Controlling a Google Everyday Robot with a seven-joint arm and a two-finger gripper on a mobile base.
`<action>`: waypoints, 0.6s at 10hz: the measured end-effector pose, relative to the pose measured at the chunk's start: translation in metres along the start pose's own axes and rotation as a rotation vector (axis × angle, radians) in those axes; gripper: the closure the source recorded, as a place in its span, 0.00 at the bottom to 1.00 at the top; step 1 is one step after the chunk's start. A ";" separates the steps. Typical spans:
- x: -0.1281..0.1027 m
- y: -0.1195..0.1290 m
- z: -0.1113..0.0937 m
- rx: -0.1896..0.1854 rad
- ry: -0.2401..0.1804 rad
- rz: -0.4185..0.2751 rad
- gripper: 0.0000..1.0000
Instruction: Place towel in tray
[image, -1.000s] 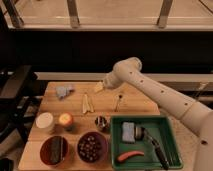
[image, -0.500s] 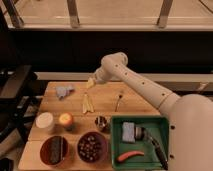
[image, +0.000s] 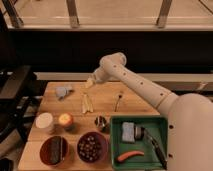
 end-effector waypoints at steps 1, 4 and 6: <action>0.007 -0.008 0.006 0.005 0.004 -0.020 0.38; 0.036 -0.035 0.049 0.068 0.004 -0.117 0.38; 0.041 -0.036 0.071 0.103 -0.007 -0.146 0.38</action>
